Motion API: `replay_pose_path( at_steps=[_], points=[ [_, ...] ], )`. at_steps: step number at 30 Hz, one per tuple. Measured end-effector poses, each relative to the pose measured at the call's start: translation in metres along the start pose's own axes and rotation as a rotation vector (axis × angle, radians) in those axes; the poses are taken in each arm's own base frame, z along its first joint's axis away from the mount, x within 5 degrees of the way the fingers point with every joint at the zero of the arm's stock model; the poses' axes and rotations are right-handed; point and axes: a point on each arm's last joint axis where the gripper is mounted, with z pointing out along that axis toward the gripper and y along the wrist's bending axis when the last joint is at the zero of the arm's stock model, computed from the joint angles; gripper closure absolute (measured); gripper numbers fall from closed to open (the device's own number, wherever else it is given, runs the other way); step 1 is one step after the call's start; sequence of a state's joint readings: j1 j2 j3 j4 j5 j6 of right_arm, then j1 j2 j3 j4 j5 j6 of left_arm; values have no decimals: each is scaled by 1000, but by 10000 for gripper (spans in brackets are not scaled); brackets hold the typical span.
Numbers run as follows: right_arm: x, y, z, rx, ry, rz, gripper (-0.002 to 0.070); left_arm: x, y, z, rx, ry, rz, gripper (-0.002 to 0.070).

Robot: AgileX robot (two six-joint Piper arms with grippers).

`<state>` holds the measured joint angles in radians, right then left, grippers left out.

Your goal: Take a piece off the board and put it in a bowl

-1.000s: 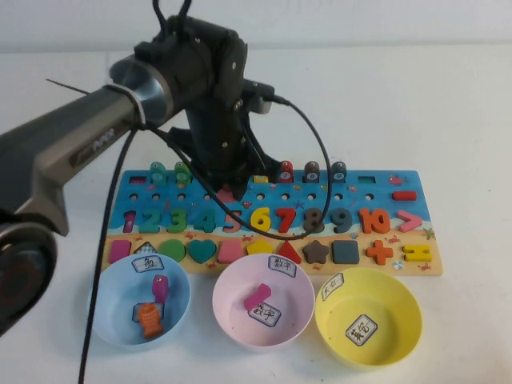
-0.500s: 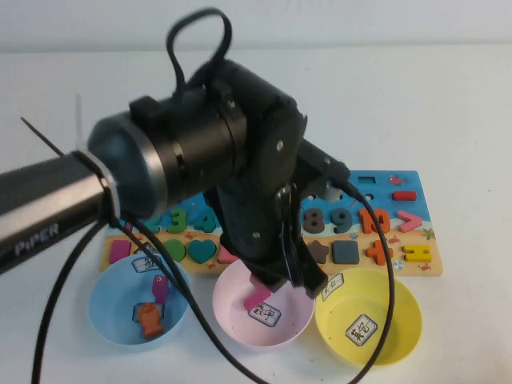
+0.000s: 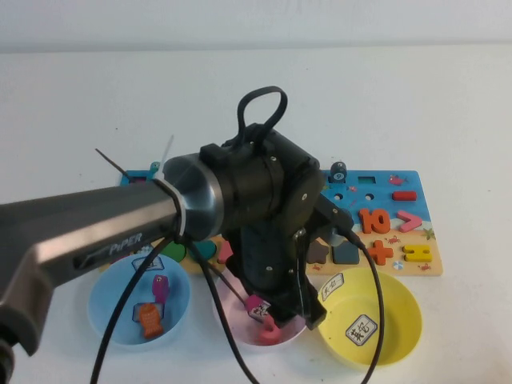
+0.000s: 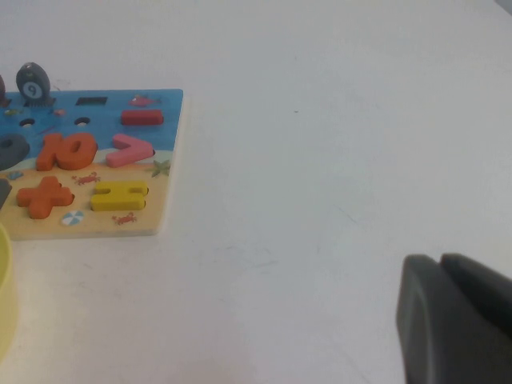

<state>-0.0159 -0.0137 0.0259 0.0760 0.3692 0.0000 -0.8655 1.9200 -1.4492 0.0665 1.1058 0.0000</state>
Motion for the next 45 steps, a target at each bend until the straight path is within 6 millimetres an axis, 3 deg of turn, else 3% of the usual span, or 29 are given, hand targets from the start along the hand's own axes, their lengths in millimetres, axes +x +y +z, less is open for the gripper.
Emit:
replay_pose_path(
  at_steps=[3,6,9,13,16,22,25,31,40,43,45],
  points=[
    [0,0,0,0,0,0,694,-1,1,1,-6,-6,11,189],
    [0,0,0,0,0,0,694,-1,2,-3,-24,-24,21,171],
    [0,0,0,0,0,0,694,1,5,-18,-48,-102,33,255],
    [0,0,0,0,0,0,694,15,7,-52,-71,-317,45,537],
    [0,0,0,0,0,0,694,38,7,-70,-73,-465,51,636],
    [0,0,0,0,0,0,694,95,5,-96,-75,-659,52,669],
    [0,0,0,0,0,0,694,126,5,-112,-55,-700,-27,671],
    [0,0,0,0,0,0,694,168,9,-144,-79,-744,-84,673],
    [0,0,0,0,0,0,694,197,16,-151,-143,-715,-150,677],
    [0,0,0,0,0,0,694,202,16,-139,-160,-785,-120,677],
    [0,0,0,0,0,0,694,209,17,-121,-163,-871,-107,677]
  ],
)
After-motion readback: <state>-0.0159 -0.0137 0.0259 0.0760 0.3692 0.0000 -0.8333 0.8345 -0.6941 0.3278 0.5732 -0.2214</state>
